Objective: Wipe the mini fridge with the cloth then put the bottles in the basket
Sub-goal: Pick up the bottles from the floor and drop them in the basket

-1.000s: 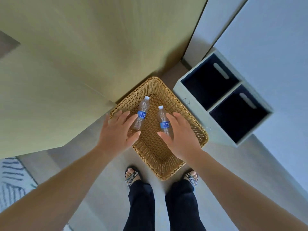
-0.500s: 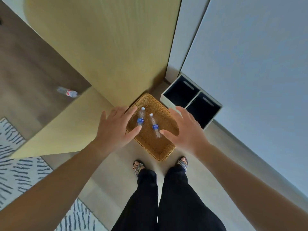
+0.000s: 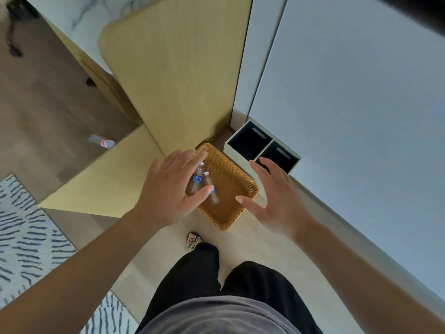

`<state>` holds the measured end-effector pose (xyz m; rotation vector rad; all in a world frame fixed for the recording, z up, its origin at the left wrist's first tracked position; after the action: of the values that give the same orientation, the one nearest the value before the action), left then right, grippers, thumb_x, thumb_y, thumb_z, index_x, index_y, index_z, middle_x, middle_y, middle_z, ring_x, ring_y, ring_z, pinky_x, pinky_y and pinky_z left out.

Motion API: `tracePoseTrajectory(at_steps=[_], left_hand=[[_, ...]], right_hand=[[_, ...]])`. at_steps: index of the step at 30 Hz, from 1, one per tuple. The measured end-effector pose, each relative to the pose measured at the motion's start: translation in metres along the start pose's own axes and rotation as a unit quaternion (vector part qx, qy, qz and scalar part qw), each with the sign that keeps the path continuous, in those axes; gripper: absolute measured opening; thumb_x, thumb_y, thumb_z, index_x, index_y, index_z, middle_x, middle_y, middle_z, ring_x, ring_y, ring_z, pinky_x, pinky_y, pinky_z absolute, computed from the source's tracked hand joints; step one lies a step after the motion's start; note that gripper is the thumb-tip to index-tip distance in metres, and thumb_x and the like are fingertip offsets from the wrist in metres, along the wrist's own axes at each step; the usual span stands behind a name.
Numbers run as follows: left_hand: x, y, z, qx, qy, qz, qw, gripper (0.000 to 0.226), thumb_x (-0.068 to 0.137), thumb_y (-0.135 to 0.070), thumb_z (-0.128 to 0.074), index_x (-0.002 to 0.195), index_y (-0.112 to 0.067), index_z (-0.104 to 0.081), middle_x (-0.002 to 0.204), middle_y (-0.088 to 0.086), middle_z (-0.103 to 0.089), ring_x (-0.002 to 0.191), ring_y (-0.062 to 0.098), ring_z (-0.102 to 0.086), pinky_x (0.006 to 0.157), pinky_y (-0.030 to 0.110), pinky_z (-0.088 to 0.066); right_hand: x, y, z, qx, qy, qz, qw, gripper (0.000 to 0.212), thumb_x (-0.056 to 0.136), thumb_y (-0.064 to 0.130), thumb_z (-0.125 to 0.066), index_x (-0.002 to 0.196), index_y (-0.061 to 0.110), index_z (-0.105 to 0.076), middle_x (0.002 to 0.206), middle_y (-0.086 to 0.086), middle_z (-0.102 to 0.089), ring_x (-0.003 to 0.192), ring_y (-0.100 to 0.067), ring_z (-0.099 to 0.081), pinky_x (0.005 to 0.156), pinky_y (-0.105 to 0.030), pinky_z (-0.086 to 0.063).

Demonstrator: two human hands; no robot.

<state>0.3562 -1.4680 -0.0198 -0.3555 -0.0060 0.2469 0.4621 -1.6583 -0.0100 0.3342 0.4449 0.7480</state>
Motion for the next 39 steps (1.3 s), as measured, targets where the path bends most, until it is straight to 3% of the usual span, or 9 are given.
tracePoseTrajectory(at_steps=[10, 15, 19, 24, 31, 39], left_hand=[[-0.077, -0.107, -0.028, -0.023, -0.027, 0.015, 0.999, 0.073, 0.085, -0.065, -0.029, 0.141, -0.019, -0.04, 0.142, 0.007, -0.046, 0.131, 0.027, -0.042, 0.1, 0.06, -0.037], [-0.108, -0.165, -0.043, -0.054, -0.033, 0.021, 0.998, 0.072, 0.086, -0.065, -0.028, 0.143, -0.021, -0.038, 0.145, 0.004, -0.043, 0.133, 0.022, -0.039, 0.104, 0.057, -0.035], [-0.14, -0.186, -0.045, -0.043, -0.041, 0.03, 0.998, 0.07, 0.086, -0.062, -0.03, 0.141, -0.02, -0.04, 0.145, 0.003, -0.043, 0.134, 0.021, -0.038, 0.104, 0.054, -0.034], [-0.172, -0.194, -0.046, -0.025, -0.043, 0.053, 0.997, 0.069, 0.086, -0.061, -0.032, 0.139, -0.02, -0.043, 0.141, 0.002, -0.046, 0.131, 0.022, -0.041, 0.103, 0.052, -0.034], [-0.207, -0.183, -0.058, -0.036, -0.033, 0.101, 0.994, 0.07, 0.086, -0.062, -0.032, 0.142, -0.021, -0.04, 0.144, 0.004, -0.043, 0.134, 0.023, -0.038, 0.102, 0.059, -0.035], [-0.276, -0.146, -0.057, -0.028, -0.045, 0.147, 0.988, 0.069, 0.088, -0.064, -0.03, 0.141, -0.022, -0.039, 0.144, 0.004, -0.043, 0.133, 0.024, -0.039, 0.101, 0.058, -0.036]], right_hand=[[-0.129, -0.054, 0.019, 0.006, -0.019, 0.002, 1.0, 0.079, 0.083, 0.065, -0.042, 0.148, 0.03, -0.016, 0.155, 0.004, -0.011, 0.142, -0.019, -0.017, 0.112, -0.04, -0.023], [-0.192, -0.086, 0.019, 0.0, -0.022, 0.0, 1.0, 0.086, 0.073, 0.073, -0.027, 0.147, 0.03, -0.016, 0.155, 0.004, -0.012, 0.141, -0.02, -0.018, 0.113, -0.045, -0.027], [-0.213, -0.091, 0.015, 0.007, -0.021, 0.028, 0.999, 0.086, 0.075, 0.073, -0.026, 0.147, 0.028, -0.017, 0.154, 0.003, -0.014, 0.141, -0.019, -0.018, 0.113, -0.044, -0.027], [-0.226, -0.081, 0.003, -0.001, -0.002, 0.075, 0.997, 0.089, 0.076, 0.082, -0.023, 0.147, 0.028, -0.019, 0.154, 0.003, -0.014, 0.141, -0.018, -0.02, 0.111, -0.043, -0.028], [-0.236, -0.075, -0.028, -0.029, 0.043, 0.091, 0.994, 0.088, 0.074, 0.08, -0.016, 0.146, 0.03, -0.017, 0.155, 0.002, -0.014, 0.141, -0.021, -0.021, 0.111, -0.045, -0.031], [-0.25, -0.015, -0.058, -0.051, 0.093, 0.131, 0.986, 0.083, 0.078, 0.072, -0.026, 0.148, 0.029, -0.014, 0.156, 0.003, -0.01, 0.142, -0.019, -0.018, 0.112, -0.041, -0.028]])
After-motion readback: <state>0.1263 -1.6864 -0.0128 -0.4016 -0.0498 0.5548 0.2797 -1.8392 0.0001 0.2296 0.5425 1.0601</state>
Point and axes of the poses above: each hand's wrist, its own x-axis towards the middle knuckle, its own z-axis out of the back of the hand, y = z × x, the point moved 3 cm from there along x, towards the middle knuckle
